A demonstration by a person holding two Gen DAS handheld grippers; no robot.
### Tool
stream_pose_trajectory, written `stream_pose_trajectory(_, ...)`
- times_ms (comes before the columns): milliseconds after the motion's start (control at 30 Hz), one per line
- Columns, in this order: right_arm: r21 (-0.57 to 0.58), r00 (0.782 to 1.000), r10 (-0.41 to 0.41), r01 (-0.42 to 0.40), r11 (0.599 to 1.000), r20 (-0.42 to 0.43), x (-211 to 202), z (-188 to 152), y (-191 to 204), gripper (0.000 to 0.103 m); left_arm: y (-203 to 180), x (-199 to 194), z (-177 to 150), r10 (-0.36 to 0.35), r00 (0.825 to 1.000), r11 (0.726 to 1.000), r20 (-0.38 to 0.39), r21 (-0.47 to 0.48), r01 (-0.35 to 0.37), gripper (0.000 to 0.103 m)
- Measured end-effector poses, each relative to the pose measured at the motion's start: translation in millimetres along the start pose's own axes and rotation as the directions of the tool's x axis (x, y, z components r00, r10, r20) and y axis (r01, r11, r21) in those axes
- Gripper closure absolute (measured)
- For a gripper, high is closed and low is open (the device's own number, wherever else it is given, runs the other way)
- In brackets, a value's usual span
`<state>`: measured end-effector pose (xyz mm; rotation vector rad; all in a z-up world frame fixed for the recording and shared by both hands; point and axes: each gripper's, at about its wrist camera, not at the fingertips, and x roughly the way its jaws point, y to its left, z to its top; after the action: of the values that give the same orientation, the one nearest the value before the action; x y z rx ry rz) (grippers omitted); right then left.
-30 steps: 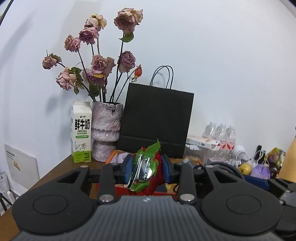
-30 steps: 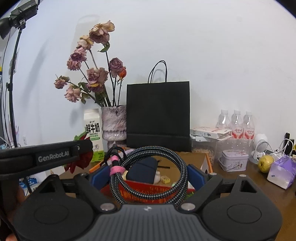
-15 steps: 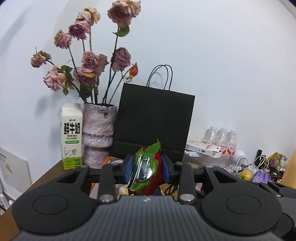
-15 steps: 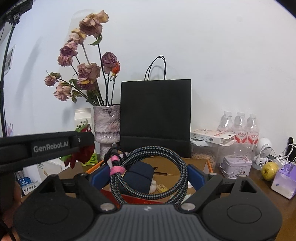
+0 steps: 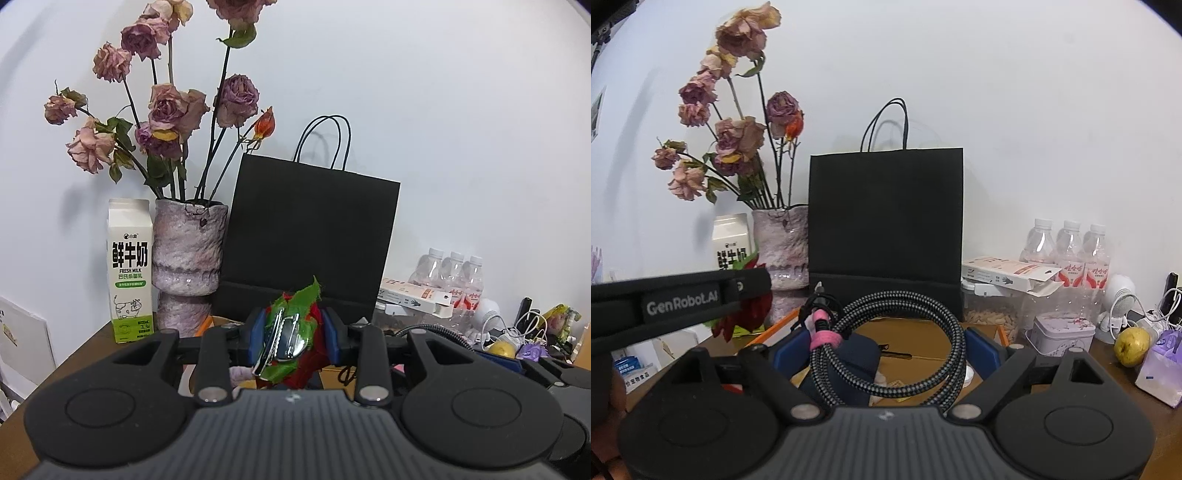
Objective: Organize objects
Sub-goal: 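Carry the toy and braided cable over the red box with both grippers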
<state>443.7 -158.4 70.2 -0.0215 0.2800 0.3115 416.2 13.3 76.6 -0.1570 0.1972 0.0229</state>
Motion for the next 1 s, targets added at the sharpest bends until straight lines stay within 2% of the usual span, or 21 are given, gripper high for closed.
stream_pose_trajectory(1000,-0.007,0.995,-0.044,0.044,0.999,-0.088,80.2,-0.7,-25.6,0.014,2.4,86.4,-6.5,0.006,0.994,1.000,-0.106,0.026,-0.003,0.069)
